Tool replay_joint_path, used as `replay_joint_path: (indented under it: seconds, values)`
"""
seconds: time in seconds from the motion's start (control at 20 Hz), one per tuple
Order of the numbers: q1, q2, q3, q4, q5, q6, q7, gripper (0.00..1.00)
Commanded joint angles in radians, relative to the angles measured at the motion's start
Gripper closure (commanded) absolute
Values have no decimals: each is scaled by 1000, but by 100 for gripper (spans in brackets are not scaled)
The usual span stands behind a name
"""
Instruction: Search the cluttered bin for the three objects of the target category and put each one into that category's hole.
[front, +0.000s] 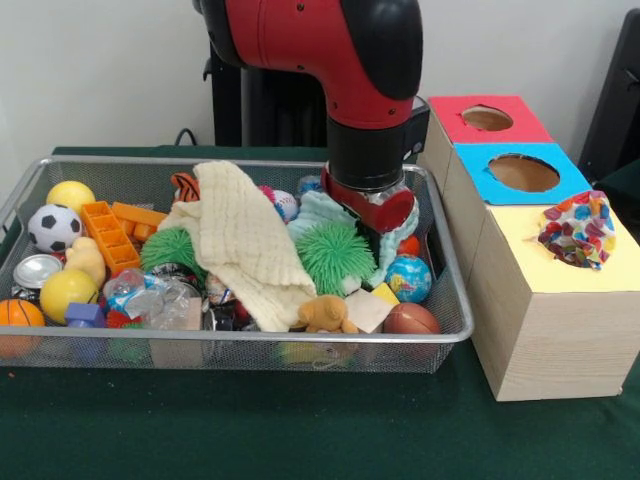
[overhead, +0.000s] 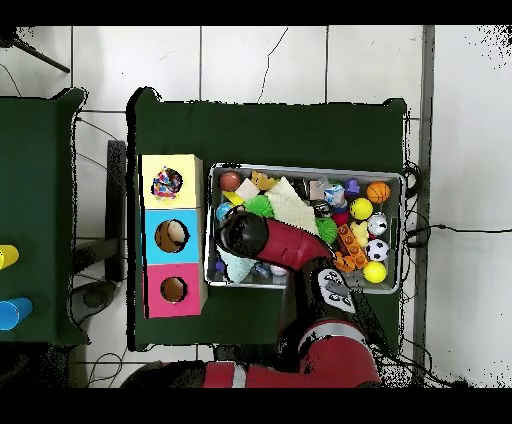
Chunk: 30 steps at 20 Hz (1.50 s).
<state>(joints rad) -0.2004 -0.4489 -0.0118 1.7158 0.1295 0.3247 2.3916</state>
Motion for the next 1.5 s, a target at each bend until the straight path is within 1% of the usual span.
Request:
replay_joint_path:
  seconds: [0.05, 0.1, 0.15, 0.2, 0.25, 0.3, 0.4, 0.45, 0.55, 0.6, 0.65, 0.75, 0.85, 1.05, 1.35, 1.5]
  values:
    - [40, 88, 91, 26, -7, -41, 86, 100]
    - [54, 81, 70, 10, -4, -6, 85, 100]
    - [65, 39, 42, 7, -7, 45, 82, 100]
    - [82, 14, 17, 1, 0, 81, 95, 100]
    - [102, -31, -29, -17, -7, 159, 92, 100]
    - [109, -60, -45, -25, -9, 203, 87, 100]
    - [130, -122, -110, -70, -33, 311, 70, 100]
    - [143, -146, -155, -110, -59, 372, 47, 100]
    - [159, -170, -219, -175, -104, 430, 13, 100]
    - [160, -177, -234, -197, -125, 450, -4, 100]
    - [158, -185, -252, -225, -153, 440, -26, 100]
    - [149, -192, -268, -271, -201, 462, -63, 100]
    - [132, -196, -265, -300, -242, 458, -94, 100]
    - [97, -197, -242, -338, -302, 451, -114, 100]
    - [51, -252, -211, -314, -350, 463, -151, 100]
    - [31, -278, -193, -285, -368, 449, -166, 100]
